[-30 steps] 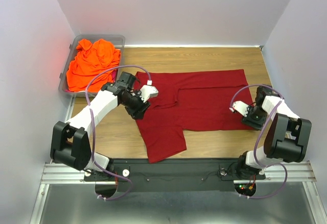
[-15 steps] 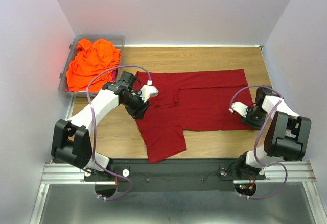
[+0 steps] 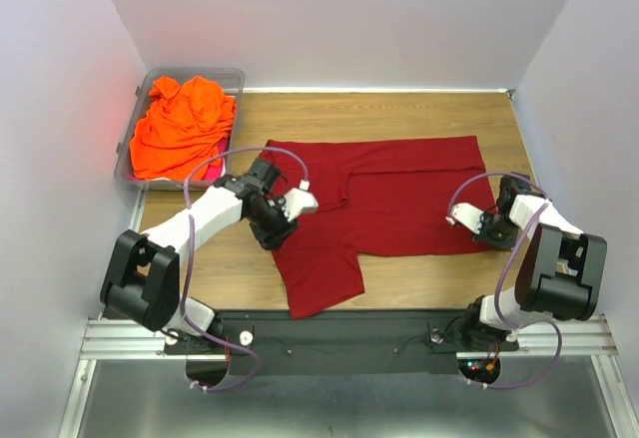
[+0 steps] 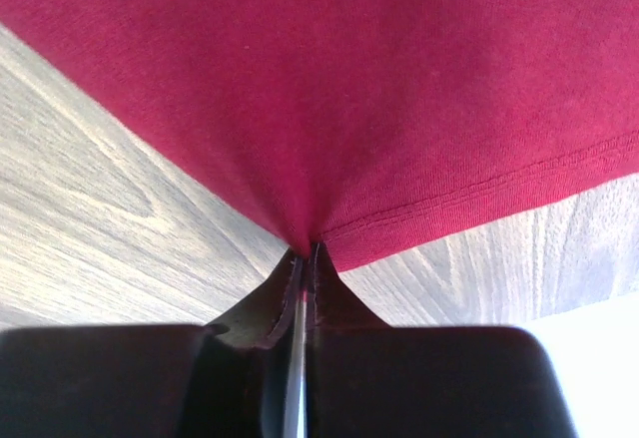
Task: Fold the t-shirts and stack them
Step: Fold the tshirt
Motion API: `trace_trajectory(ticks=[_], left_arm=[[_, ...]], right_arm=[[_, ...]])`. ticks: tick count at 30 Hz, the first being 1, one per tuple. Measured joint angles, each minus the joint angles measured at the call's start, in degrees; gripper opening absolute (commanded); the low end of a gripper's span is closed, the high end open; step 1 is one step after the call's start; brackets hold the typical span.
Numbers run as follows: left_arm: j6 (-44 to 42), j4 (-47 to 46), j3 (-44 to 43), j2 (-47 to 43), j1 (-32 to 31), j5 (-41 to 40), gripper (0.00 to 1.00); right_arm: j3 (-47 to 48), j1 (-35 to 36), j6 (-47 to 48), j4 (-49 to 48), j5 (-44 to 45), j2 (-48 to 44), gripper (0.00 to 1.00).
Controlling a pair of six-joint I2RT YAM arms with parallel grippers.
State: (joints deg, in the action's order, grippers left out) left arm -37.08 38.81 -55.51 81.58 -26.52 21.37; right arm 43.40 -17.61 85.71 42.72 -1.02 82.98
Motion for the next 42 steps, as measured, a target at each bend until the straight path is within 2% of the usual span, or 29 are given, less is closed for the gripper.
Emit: trace_trajectory(ticks=[5, 13, 21, 22, 24, 25, 26, 27, 34, 42], left_arm=[[-2.8, -0.35, 4.48, 0.0, -2.91, -1.75, 0.54], [-4.68, -3.39, 6.82, 0.22, -6.71, -3.67, 0.55], [-4.63, -7.61, 8.37, 4.63, -9.77, -7.61, 0.52], [-4.37, -7.8, 8.11, 4.83, -9.9, -8.26, 0.51], [-4.37, -8.85, 8.33, 4.83, -10.12, -9.25, 0.4], [-4.39, -9.38, 8.5, 4.83, -10.16, -9.86, 0.22], [-4.48, -9.86, 8.63, 4.83, -10.16, -10.25, 0.14], [-4.42, -10.14, 8.63, 4.83, -10.14, -10.73, 0.0], [-4.94, -11.1, 11.08, 1.64, -10.12, -11.98, 0.0], [-5.16, -4.81, 12.2, -6.95, -9.68, -11.47, 0.0]], right_arm=[[0.02, 0.0, -0.42, -0.15, 0.02, 0.0, 0.01], [0.42, 0.0, -1.25, -0.07, 0.13, 0.52, 0.0], [1.36, 0.0, -2.69, 0.59, 0.17, 1.4, 0.0], [1.46, 0.0, -2.91, 0.7, 0.17, 1.44, 0.01], [1.51, 0.0, -3.15, 0.76, 0.2, 1.49, 0.01], [1.51, 0.0, -3.39, 0.79, 0.2, 1.49, 0.01], [1.53, 0.0, -3.54, 0.79, 0.2, 1.49, 0.01], [1.6, 0.0, -4.15, 0.81, 0.24, 1.51, 0.01], [1.97, 0.0, -6.08, 1.73, 0.33, 1.42, 0.01], [3.1, 0.0, -6.97, 9.33, -0.79, -2.91, 0.01]])
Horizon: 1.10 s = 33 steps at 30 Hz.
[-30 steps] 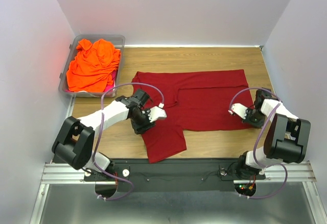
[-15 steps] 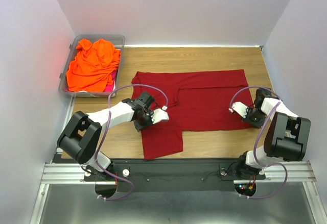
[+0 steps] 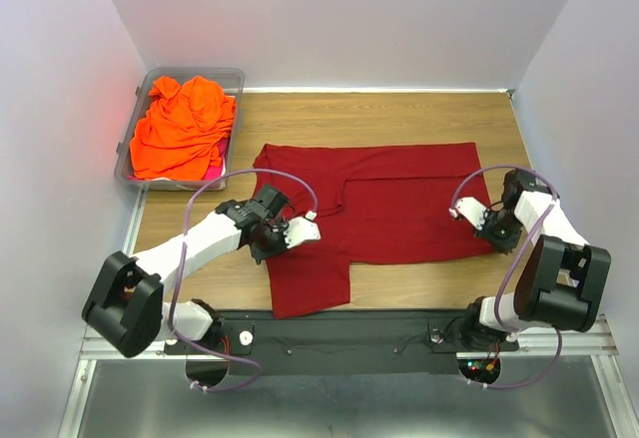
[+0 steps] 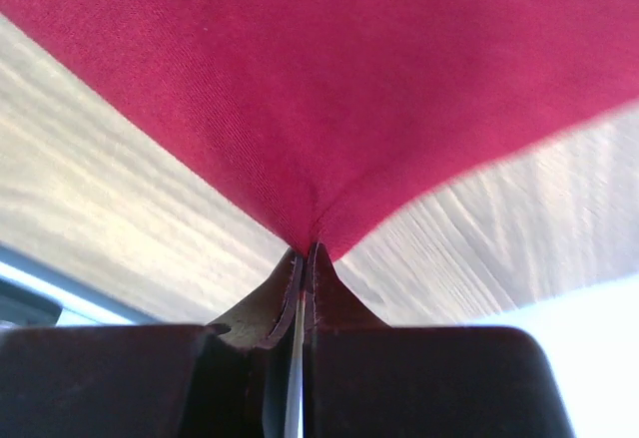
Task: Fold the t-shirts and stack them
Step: Fold the tshirt
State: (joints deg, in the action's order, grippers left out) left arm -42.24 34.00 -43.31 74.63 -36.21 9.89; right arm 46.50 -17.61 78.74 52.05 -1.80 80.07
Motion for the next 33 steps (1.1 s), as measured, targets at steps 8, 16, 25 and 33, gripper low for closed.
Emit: trace_trajectory(ticks=[8, 16, 25, 33], left_arm=[[-0.98, 5.62, -5.16, -3.17, 1.75, 0.76, 0.0], [-2.99, 8.57, -11.63, 0.46, 5.2, 2.67, 0.0], [-6.86, 10.88, -25.51, 10.27, 12.72, 5.73, 0.0], [-9.79, 12.76, -35.67, 21.16, 16.28, 7.93, 0.0]], right_arm=[[9.49, -0.2, -0.57, 4.7, -1.4, -0.33, 0.0], [16.48, -0.44, -0.79, 6.6, -2.47, 6.05, 0.01], [29.88, -0.42, -1.99, 8.83, -4.83, 16.39, 0.01], [41.27, 1.95, -5.38, 9.57, -6.23, 27.61, 0.0]])
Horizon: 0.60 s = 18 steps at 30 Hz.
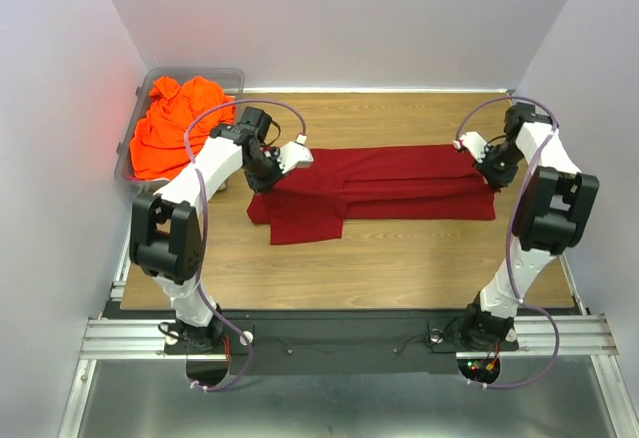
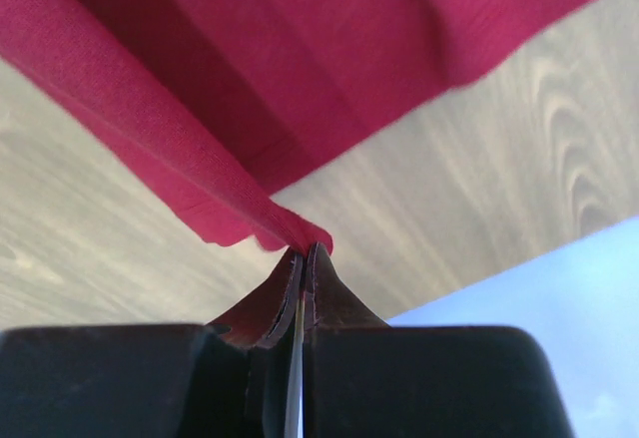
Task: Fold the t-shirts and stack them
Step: Fold the tshirt
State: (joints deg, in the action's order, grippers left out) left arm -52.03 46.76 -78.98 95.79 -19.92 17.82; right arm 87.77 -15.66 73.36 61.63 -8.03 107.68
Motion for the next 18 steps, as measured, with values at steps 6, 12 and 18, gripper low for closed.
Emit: trace_trajectory(ticks=[6, 12, 18], left_arm=[[-1.75, -0.26, -3.15, 5.88, 3.13, 0.44, 0.0], [-2.32, -1.44, -3.1, 9.31, 3.54, 0.28, 0.0], [-1.25, -4.5, -2.4, 11.17, 3.72, -0.7, 0.45]], right_arm=[[5.97, 1.55, -2.34, -0.15, -0.2, 7.17, 0.01], [6.14, 3.34, -4.09, -1.05, 0.09, 9.2, 0.09], [7.21, 4.02, -7.43, -3.13, 0.17, 10.73, 0.51]])
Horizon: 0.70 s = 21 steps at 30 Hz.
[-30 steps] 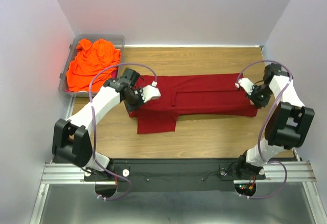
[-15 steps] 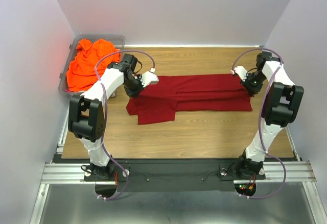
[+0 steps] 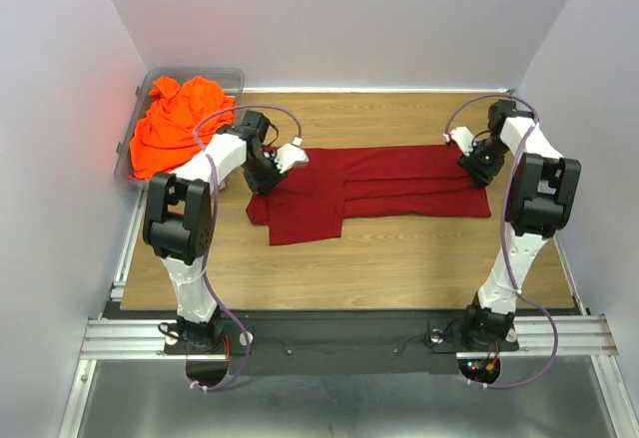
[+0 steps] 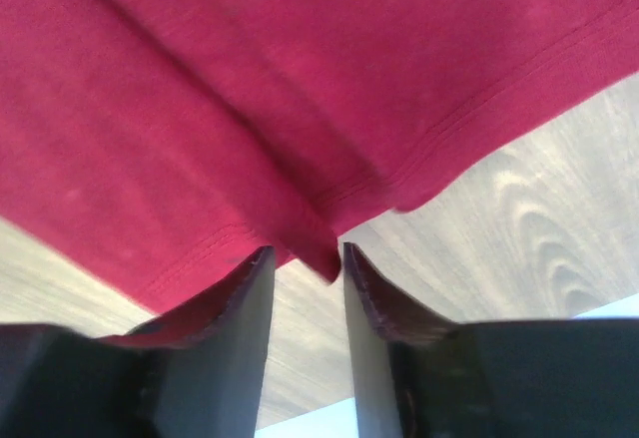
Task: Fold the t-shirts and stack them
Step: Fold the tshirt
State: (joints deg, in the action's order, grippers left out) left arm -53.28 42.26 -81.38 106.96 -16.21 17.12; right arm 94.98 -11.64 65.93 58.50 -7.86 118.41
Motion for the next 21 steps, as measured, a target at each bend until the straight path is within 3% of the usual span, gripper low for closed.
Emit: trace_trajectory(ticks=[2, 5, 9, 15, 21], left_arm=[[0.48, -0.35, 0.0, 0.13, 0.44, -0.02, 0.52], [2.34, -0.22, -0.81, -0.13, 2.1, 0.81, 0.58], [4.57, 0.02, -0.31, -3.28, 4.63, 2.23, 0.59], [8.52, -0.96, 8.9, -14.03, 8.22, 5.57, 0.59], [12.94, -3.28, 15.47, -13.2, 8.55, 8.96, 0.59]], right_arm=[[1.25, -0.02, -1.38, -0.33, 0.13, 0.9, 0.57], [3.8, -0.35, -4.5, -0.46, -0.17, 0.66, 0.57], [4.39, -2.01, -7.28, 0.39, -1.77, -2.08, 0.54], [0.37, -8.24, -13.07, 4.24, -8.13, -5.99, 0.54], [-4.13, -11.65, -18.64, 6.08, -13.53, -4.96, 0.54]])
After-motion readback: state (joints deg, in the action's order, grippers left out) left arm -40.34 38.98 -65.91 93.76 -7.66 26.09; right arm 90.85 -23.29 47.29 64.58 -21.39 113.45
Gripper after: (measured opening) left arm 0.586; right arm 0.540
